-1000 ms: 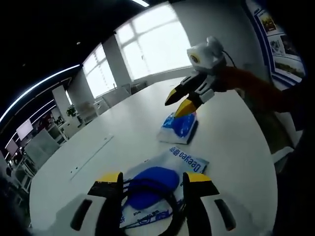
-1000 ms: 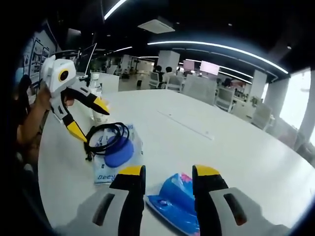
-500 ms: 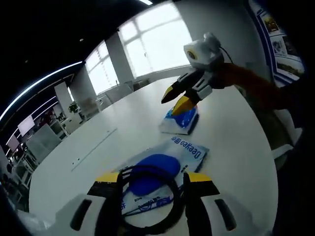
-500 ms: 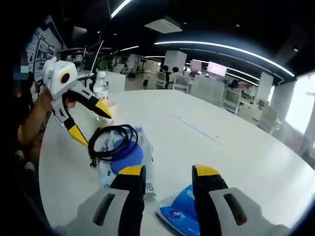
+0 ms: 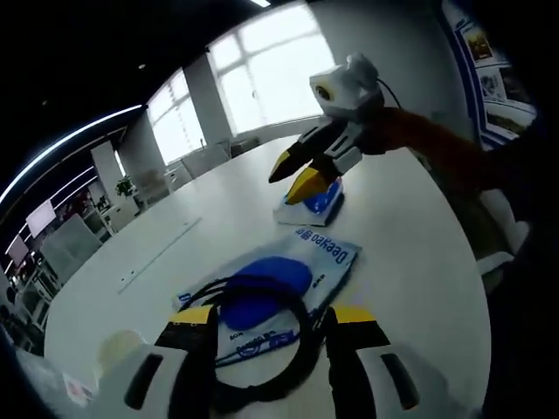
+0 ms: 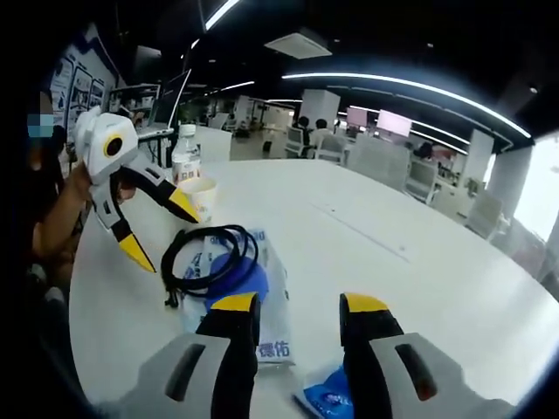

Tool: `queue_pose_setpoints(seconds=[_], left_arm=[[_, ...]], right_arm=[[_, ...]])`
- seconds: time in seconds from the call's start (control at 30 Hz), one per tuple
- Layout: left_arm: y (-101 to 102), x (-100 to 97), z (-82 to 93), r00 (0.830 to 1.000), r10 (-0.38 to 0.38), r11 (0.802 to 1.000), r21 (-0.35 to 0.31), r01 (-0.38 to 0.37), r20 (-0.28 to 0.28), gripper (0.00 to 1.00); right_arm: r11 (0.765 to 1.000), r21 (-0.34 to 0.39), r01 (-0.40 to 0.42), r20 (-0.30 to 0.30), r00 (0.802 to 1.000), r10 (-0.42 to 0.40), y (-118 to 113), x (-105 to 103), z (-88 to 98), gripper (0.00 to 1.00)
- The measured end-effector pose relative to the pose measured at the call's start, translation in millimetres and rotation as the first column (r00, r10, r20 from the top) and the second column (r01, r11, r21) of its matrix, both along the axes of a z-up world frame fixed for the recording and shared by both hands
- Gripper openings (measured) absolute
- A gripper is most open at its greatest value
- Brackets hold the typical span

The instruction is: Arrange the tabletop items into an orderly group along one side of the table until the central work area is clear of visible clutter.

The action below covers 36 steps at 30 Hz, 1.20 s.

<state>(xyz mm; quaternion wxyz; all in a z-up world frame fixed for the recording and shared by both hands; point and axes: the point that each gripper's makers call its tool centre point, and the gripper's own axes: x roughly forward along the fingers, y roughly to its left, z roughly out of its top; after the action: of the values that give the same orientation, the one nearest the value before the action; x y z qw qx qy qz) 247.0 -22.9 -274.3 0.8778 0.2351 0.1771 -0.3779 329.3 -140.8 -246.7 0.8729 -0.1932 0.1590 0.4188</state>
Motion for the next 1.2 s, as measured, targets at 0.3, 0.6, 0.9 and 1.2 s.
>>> queue_pose_setpoints(seconds=[0.3,0.6,0.9,1.2], left_arm=[[7.9,1.4,-13.7,1.0,-0.004,1.0,0.005,0.004,-0.03,0.48],[7.4,-0.5,-28.8,0.997,-0.034,0.999,0.017,0.035,-0.063,0.48],[7.2,-4.5,-34.6,0.996,-0.046,0.999,0.021,0.048,-0.08,0.46],[7.5,-4.4,-35.4,0.995,-0.049,0.999,0.011,0.05,-0.086,0.32]], right_arm=[[0.999,-0.019,-0.026,0.003,1.0,0.026,13.8,0.8,1.8,0.34],[0.998,-0.025,-0.058,-0.004,0.998,0.058,34.9,-9.8,-0.6,0.34],[0.997,-0.022,-0.07,-0.008,0.997,0.07,43.2,-4.6,2.7,0.33],[0.995,-0.02,-0.101,-0.025,0.995,0.101,62.3,-9.8,-5.0,0.31]])
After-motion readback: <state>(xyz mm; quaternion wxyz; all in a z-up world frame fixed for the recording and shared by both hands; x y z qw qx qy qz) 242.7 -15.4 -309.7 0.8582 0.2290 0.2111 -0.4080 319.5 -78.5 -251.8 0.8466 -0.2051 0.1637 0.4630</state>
